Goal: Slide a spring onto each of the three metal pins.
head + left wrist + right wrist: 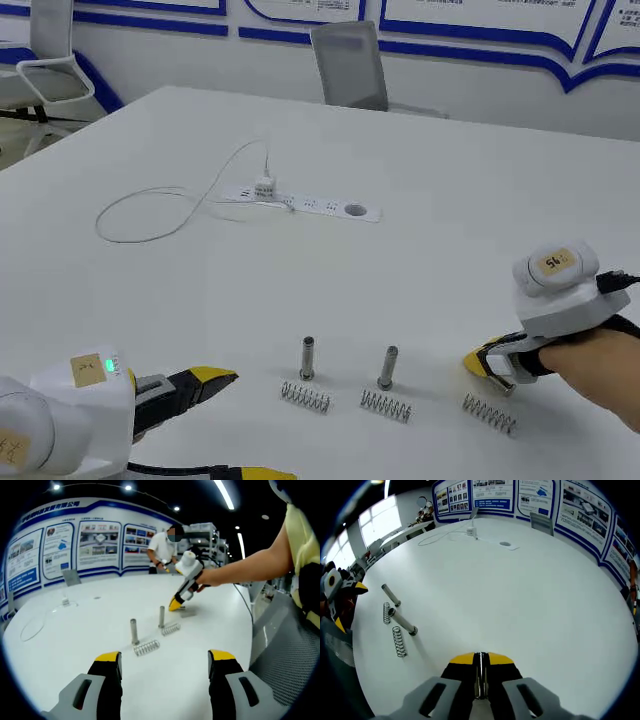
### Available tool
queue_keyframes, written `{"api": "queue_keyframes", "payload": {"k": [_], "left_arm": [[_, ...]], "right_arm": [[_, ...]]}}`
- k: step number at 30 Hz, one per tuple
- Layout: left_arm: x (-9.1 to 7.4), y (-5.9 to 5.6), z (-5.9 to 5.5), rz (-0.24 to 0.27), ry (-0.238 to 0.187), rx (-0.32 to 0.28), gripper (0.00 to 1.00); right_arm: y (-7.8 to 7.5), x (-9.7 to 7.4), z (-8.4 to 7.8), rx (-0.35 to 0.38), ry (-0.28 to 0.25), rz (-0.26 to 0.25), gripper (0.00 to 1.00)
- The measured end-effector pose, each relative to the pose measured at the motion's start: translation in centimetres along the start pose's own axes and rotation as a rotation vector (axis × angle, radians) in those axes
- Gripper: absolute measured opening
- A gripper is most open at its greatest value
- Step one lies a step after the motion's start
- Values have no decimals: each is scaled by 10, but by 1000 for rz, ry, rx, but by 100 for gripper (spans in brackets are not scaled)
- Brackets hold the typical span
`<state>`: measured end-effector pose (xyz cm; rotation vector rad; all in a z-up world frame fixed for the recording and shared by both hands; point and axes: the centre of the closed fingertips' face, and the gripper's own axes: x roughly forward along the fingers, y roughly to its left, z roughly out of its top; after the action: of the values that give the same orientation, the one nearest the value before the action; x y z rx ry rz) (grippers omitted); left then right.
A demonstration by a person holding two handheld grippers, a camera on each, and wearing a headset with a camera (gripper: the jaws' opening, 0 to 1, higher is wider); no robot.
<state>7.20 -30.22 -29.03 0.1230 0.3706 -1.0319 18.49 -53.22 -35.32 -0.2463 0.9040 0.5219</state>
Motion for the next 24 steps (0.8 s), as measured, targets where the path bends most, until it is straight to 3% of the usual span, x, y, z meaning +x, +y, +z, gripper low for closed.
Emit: {"api": "queue_keyframes", "payload": {"k": [24], "left_arm": [[-3, -6, 11, -2, -16, 27, 71]], "right_arm": [[11, -35, 5, -16, -59, -26, 9]]}}
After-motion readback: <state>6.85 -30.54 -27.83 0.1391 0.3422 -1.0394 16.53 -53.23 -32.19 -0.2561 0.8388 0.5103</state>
